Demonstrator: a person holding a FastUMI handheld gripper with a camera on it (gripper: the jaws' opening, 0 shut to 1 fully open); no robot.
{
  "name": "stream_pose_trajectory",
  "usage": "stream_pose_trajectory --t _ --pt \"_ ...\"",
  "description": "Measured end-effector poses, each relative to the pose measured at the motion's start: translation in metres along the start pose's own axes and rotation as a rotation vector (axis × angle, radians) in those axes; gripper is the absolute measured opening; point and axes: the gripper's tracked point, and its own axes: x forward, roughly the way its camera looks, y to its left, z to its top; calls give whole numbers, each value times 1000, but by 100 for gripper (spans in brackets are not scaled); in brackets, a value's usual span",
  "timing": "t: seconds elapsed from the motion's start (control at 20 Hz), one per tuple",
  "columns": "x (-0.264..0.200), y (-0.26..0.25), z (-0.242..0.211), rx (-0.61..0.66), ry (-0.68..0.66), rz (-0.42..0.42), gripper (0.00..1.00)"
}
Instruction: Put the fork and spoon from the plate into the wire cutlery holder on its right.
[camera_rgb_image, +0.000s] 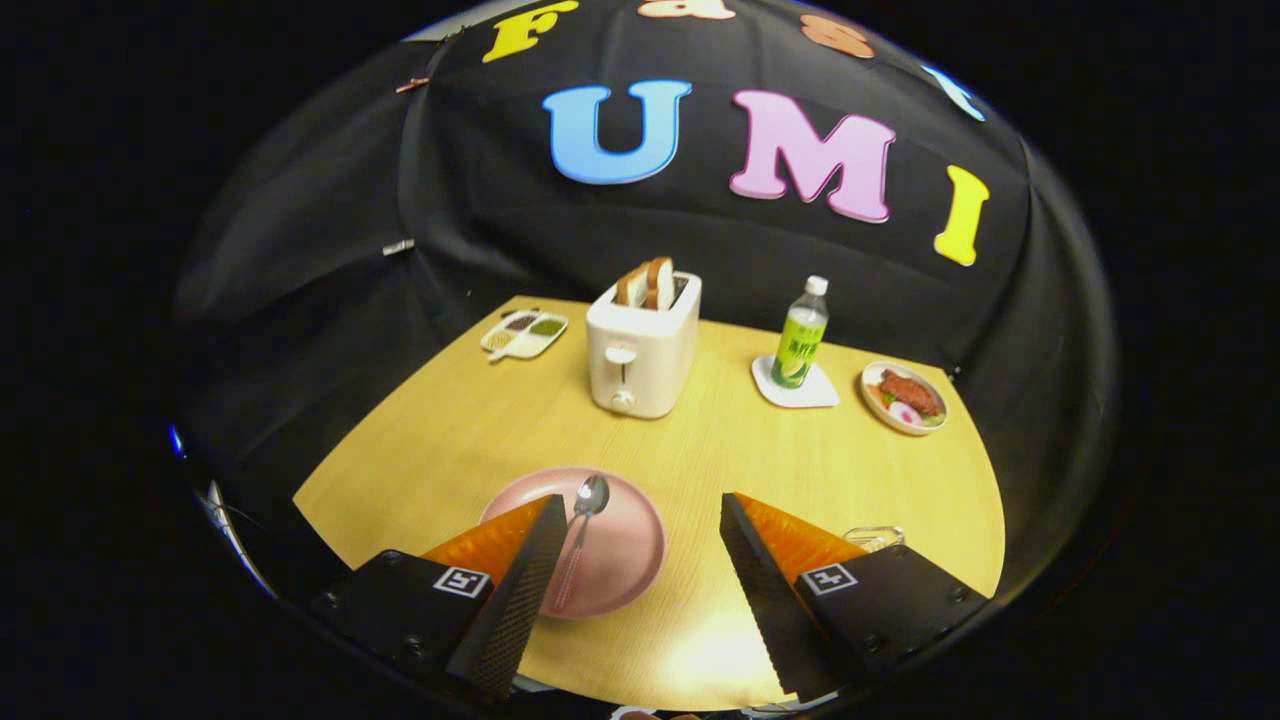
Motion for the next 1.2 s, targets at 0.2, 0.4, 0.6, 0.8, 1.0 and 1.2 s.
stream_pose_trajectory --t 0.2,0.4,0.6,0.8,1.0,1.2 --pt "38 26 -53 -5 199 34 97" --pt "66 39 -87 -30 321 42 97" --pt "81 38 -109 -75 387 33 82" --pt "88 49 -132 -68 466 61 74" --pt "96 54 -140 -69 489 67 67" --pt "95 51 -142 -68 514 72 33"
